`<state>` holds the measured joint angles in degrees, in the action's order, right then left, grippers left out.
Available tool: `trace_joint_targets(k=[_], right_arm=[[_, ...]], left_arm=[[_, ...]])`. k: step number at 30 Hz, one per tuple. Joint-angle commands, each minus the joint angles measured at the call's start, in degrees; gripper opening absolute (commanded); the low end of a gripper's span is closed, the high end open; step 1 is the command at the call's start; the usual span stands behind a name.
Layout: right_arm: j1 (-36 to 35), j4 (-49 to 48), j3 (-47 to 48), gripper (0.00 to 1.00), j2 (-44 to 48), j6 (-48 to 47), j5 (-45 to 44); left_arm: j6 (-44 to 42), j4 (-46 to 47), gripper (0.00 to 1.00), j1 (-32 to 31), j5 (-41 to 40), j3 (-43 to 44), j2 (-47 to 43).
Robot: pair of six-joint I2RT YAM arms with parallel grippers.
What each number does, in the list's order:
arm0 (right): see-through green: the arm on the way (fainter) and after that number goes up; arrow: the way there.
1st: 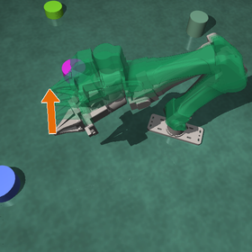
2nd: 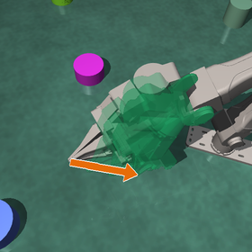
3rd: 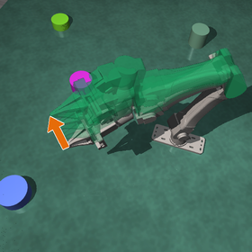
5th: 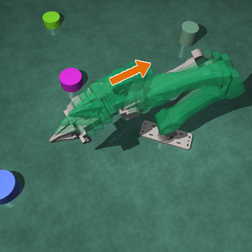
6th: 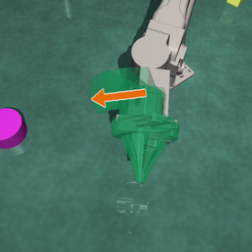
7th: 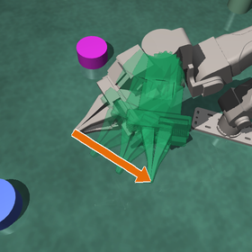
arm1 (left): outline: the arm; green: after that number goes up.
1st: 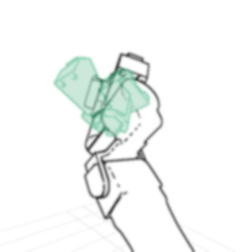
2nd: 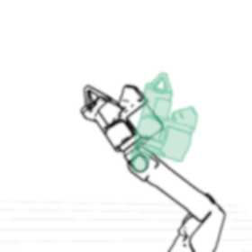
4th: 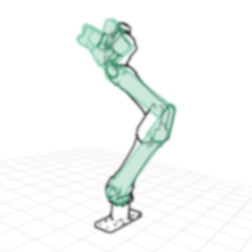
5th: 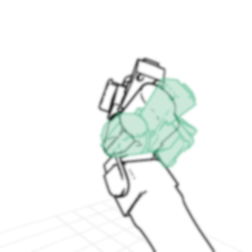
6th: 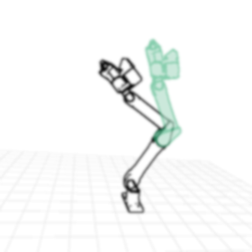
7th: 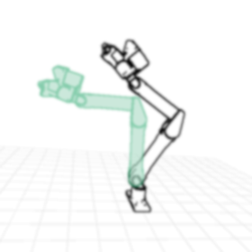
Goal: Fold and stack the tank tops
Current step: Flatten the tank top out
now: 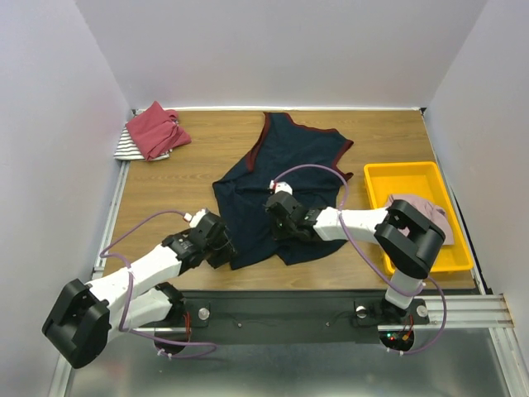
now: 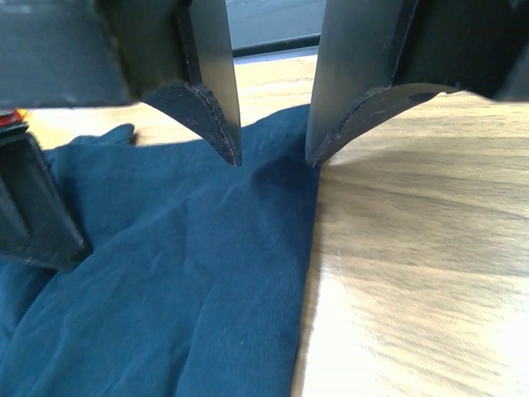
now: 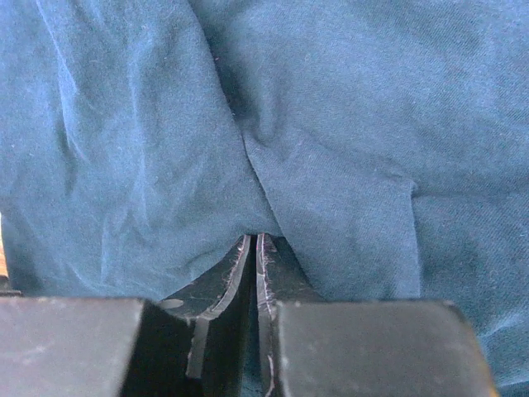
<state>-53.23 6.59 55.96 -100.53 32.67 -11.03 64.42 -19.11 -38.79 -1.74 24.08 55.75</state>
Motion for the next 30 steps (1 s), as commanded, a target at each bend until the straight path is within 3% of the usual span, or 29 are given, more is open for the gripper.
trace_joint_targets(k=[1,6,9,12,24,27,29,30], right_arm=[[1.46,0.97,-2.26,0.11,-0.37,-0.15,-2.60],[2.34,0.36,-3.14,0.10,-0.02,0.38,-2.95],[2.78,0.09,-3.84,0.10,0.25,0.47,-2.86],[3.31,-0.17,-4.46,0.09,0.51,0.47,-2.69],[3.40,-0.52,-4.02,0.09,1.39,0.73,-1.81],[3.40,-0.44,-3.58,0.09,1.65,0.91,-1.37],[3.49,-0.44,-3.15,0.09,2.44,1.00,-0.75],[3.40,-0.44,-3.06,0.10,2.97,1.08,-0.49]], left_arm=[[0.88,-1.36,0.46,-1.21,-0.72,0.53,0.15],[0.62,-1.45,0.45,-1.47,-0.37,0.97,2.95],[0.18,-1.36,0.35,-1.73,-0.02,0.97,4.02],[0.00,-1.37,0.35,-1.91,-0.20,1.50,4.19],[-1.40,2.24,0.49,-4.81,1.39,1.68,7.88],[-1.58,3.11,0.40,-4.81,1.47,1.33,8.76],[-1.76,4.34,0.19,-4.81,1.39,0.97,9.12],[-2.28,4.44,0.02,-4.37,0.25,1.23,9.29]])
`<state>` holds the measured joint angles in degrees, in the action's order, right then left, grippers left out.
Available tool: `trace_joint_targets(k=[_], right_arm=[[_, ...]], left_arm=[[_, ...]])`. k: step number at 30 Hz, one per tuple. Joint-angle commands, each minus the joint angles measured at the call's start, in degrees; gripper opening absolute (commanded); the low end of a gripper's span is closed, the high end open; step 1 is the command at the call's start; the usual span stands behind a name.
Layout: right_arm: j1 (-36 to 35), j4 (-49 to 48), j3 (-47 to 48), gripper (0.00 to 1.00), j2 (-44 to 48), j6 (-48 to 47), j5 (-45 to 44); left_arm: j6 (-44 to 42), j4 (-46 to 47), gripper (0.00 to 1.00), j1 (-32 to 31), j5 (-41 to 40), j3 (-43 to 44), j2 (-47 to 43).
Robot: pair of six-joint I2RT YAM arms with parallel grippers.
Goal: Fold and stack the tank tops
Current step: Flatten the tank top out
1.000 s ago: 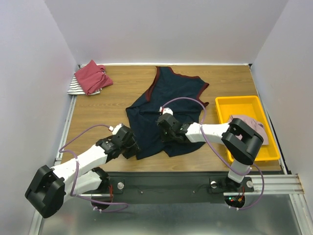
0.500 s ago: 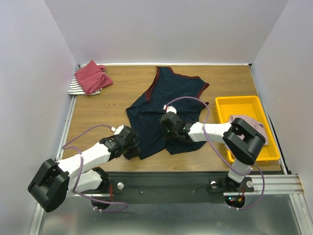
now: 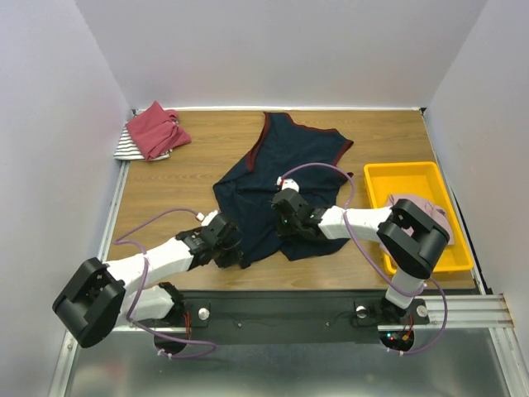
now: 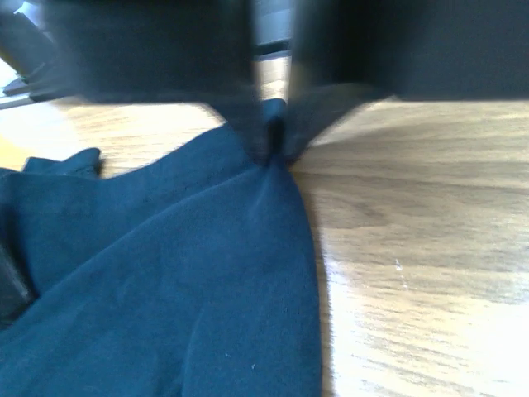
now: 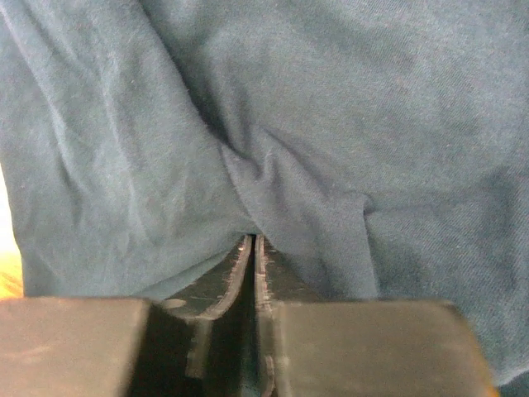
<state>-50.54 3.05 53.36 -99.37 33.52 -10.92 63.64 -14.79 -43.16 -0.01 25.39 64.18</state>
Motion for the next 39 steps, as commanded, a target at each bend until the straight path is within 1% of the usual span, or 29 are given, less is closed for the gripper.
trace_joint_targets(k=[1,3,4,6,7,9,10,13,18,19,20,21,24,27,33,39], right_arm=[[0.71,3.10,-0.37,0.14,2.42,0.23,-0.16],[0.71,3.45,-0.10,0.25,4.70,0.32,0.37],[0.71,3.63,-0.10,0.38,5.76,0.41,0.54],[0.80,4.85,-0.80,0.50,10.13,0.50,0.55],[0.80,5.73,-1.07,0.59,12.16,0.84,-0.24],[0.80,9.14,-1.51,0.66,15.77,1.98,-1.91],[0.71,10.39,-2.29,0.69,19.88,2.51,-4.44],[0.71,15.40,-4.57,0.69,25.43,4.97,-9.10],[1.67,21.55,-11.25,0.68,29.41,11.38,-13.25],[2.02,22.00,-12.74,0.68,30.02,12.44,-13.43],[2.29,22.35,-15.28,0.62,30.64,13.41,-13.43],[2.81,22.61,-16.61,0.61,31.86,15.24,-13.17],[3.00,22.62,-19.60,0.59,33.10,18.32,-11.76],[3.00,22.44,-20.23,0.58,32.23,19.48,-9.83],[3.00,19.02,-20.05,0.54,29.59,18.69,-6.22],[2.65,16.91,-21.11,0.54,29.50,19.04,-4.29]], left_arm=[[-2.63,0.11,0.00,0.35,-2.35,0.97,0.86],[-4.48,-0.24,0.00,2.36,-5.59,2.55,0.86],[-6.40,-0.77,0.00,3.59,-6.83,4.82,0.60],[-8.96,-2.69,0.00,6.67,-10.08,6.95,-0.72],[-11.58,-3.23,0.00,11.29,-10.97,8.87,-1.51],[-14.40,-4.28,0.00,16.76,-12.81,10.38,-3.35],[-16.33,-4.55,0.00,21.05,-13.78,11.78,-5.19],[-18.37,-4.81,0.00,25.65,-16.94,14.85,-8.10],[-20.30,-5.51,0.00,33.56,-17.48,17.85,-9.43],[-20.74,-5.69,0.00,34.45,-17.04,17.86,-9.69],[-21.35,-5.78,0.00,35.24,-16.60,17.77,-10.04],[-21.88,-5.52,0.00,36.55,-15.82,17.51,-10.74],[-23.29,-5.16,0.00,38.14,-14.06,16.45,-11.10],[-23.91,-4.64,0.00,39.29,-11.86,15.75,-10.92],[-24.00,-3.15,0.00,39.29,-8.96,14.52,-11.01],[-23.82,-2.97,0.00,39.38,-7.81,13.90,-11.54]])
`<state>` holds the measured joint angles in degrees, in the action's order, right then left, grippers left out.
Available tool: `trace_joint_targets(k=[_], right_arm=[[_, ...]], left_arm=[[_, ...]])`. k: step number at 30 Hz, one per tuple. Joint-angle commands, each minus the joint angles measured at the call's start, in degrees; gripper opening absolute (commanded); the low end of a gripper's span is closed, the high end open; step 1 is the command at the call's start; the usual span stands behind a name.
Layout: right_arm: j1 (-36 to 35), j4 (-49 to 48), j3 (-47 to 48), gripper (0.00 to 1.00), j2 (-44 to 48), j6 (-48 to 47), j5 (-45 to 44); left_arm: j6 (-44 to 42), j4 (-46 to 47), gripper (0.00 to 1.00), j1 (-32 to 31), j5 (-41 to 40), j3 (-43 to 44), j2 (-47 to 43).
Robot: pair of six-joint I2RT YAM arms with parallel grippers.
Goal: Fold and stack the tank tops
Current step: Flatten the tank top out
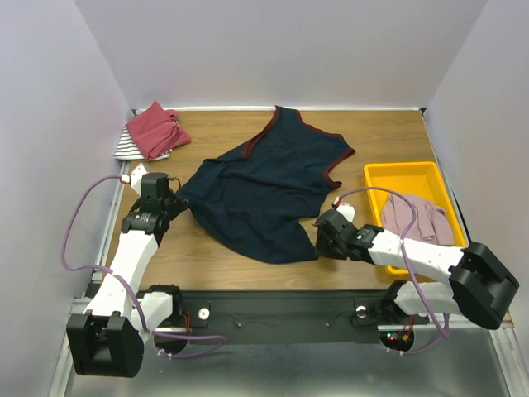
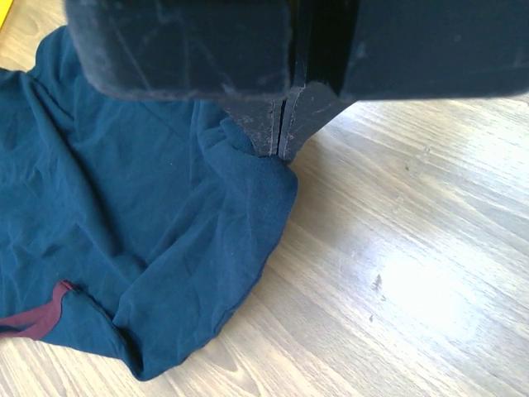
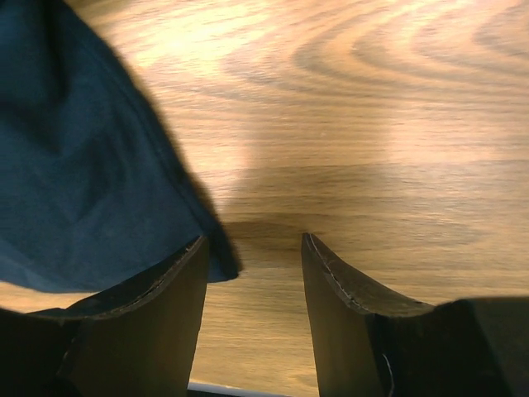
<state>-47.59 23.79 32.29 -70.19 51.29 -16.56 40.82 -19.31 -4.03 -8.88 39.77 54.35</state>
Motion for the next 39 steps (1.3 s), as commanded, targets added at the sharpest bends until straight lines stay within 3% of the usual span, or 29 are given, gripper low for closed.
trace_joint_targets(k=[1,12,17,19,22,29,33,39], right_arm=[[-0.48,-4.01,-0.12,0.54,0.41,1.36,1.44],[-3.12,-6.13,-1.97,0.52,-3.63,3.55,2.14],[-3.91,-6.21,-2.85,0.34,-3.99,4.61,2.32],[-4.52,-6.21,-2.85,0.32,-3.90,5.05,2.23],[-5.58,-6.30,-2.15,0.32,-3.81,5.31,2.06],[-6.99,-6.30,-2.15,0.47,-1.53,6.02,1.79],[-7.51,-6.30,-1.80,0.46,-2.58,5.84,1.79],[-7.69,-6.30,-3.46,0.36,-5.57,7.42,2.14]], left_arm=[[-1.09,1.64,0.00,0.17,1.15,-0.66,-1.70],[-1.27,1.56,0.00,0.17,1.85,-0.48,-2.05],[-1.44,1.47,0.00,0.25,2.38,-0.39,-2.14],[-1.44,1.64,0.00,0.17,2.73,-0.31,-2.05],[-1.71,1.73,0.00,0.17,3.26,-0.31,-2.14],[-1.79,1.82,0.00,0.17,3.87,-1.01,-2.93],[-1.79,1.82,0.00,0.17,4.22,-1.19,-3.19],[-1.88,1.38,0.00,0.17,4.49,-0.75,-3.54]])
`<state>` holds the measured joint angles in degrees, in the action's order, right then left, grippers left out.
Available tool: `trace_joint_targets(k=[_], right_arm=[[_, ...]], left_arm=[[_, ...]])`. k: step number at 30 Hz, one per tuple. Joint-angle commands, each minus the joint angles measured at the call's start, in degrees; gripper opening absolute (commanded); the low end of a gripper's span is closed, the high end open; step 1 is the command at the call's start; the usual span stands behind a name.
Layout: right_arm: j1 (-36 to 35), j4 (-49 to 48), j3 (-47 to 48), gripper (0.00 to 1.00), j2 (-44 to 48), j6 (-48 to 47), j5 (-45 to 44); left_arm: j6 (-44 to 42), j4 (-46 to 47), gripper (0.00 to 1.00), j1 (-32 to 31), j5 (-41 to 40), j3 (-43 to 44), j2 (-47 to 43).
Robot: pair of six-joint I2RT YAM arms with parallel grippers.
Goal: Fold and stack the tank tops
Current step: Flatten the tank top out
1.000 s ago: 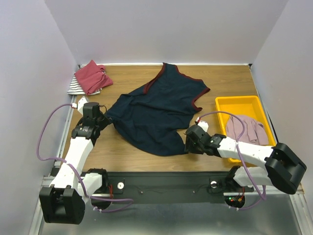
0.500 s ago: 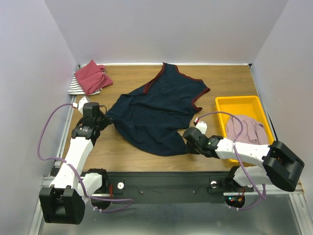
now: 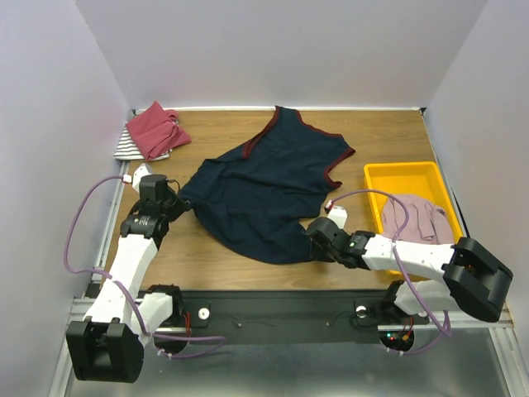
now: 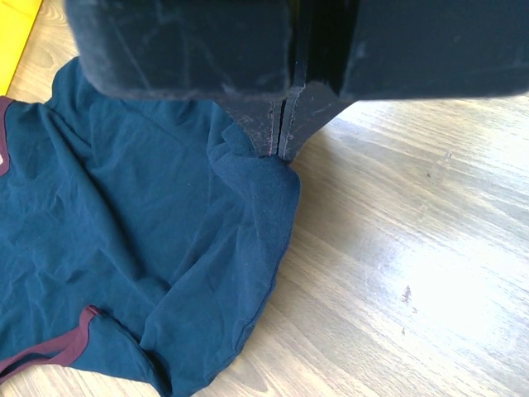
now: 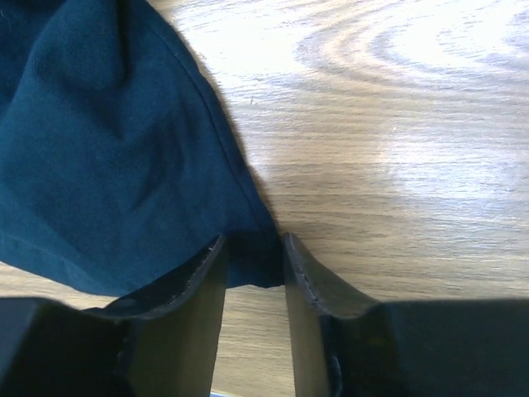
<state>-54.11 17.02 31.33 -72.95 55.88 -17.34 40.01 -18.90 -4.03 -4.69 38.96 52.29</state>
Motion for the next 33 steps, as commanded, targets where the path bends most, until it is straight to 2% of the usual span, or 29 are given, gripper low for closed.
trace_joint_targets(k=[1,2,5,8,12,13,15,16,19,22,23,24,27,31,33], right_arm=[[-1.26,0.47,-2.94,0.33,-2.81,3.01,2.84],[-1.26,0.47,-3.81,0.21,-2.38,3.18,2.84],[-1.26,0.82,-4.35,0.00,-0.80,3.01,2.58],[-1.18,5.12,-1.46,0.00,3.59,2.31,-0.31],[-1.18,15.83,11.09,0.00,11.32,-0.67,-7.95],[-1.09,20.03,18.95,0.00,13.08,-2.86,-9.97],[-0.91,24.88,27.25,0.00,13.36,-7.16,-16.47],[-0.83,25.87,36.60,0.00,13.01,-8.93,-18.58],[-0.56,27.28,49.66,0.00,10.64,-17.10,-26.76],[-0.65,27.28,71.15,0.00,4.59,-26.75,-32.82],[-0.65,27.28,71.24,0.00,4.57,-26.79,-33.28],[-0.65,27.19,78.89,0.00,2.22,-30.27,-33.28],[-0.65,26.93,92.71,0.00,-1.57,-35.55,-31.70],[-0.65,26.84,99.87,0.00,-1.68,-38.29,-30.03],[-0.65,26.58,100.24,0.00,-0.62,-38.74,-30.20]], left_arm=[[-1.07,0.97,0.00,0.17,0.29,0.24,-1.58],[-1.07,1.05,0.00,0.17,0.38,0.33,-1.75],[-1.16,1.05,0.00,0.17,1.00,0.59,-1.76],[-1.86,1.32,0.00,0.17,2.66,1.29,-1.84],[-4.15,3.07,0.00,0.17,8.63,4.45,-2.46],[-4.50,3.68,0.00,0.17,11.51,6.46,-3.24],[-4.33,5.17,0.00,0.17,15.30,8.93,-4.39],[-3.98,5.62,0.00,0.17,16.37,11.81,-4.57],[-2.13,7.11,0.00,0.17,18.66,19.01,-5.44],[2.24,12.63,0.00,0.17,19.45,25.52,-7.02],[2.27,12.65,0.00,0.17,19.45,26.86,-7.55],[4.27,15.87,0.00,0.17,19.80,28.18,-8.34],[7.27,21.68,0.00,0.17,19.89,32.05,-9.57],[8.77,22.94,0.00,0.17,19.28,37.85,-10.19],[8.59,22.94,0.00,0.17,18.93,40.84,-10.28]])
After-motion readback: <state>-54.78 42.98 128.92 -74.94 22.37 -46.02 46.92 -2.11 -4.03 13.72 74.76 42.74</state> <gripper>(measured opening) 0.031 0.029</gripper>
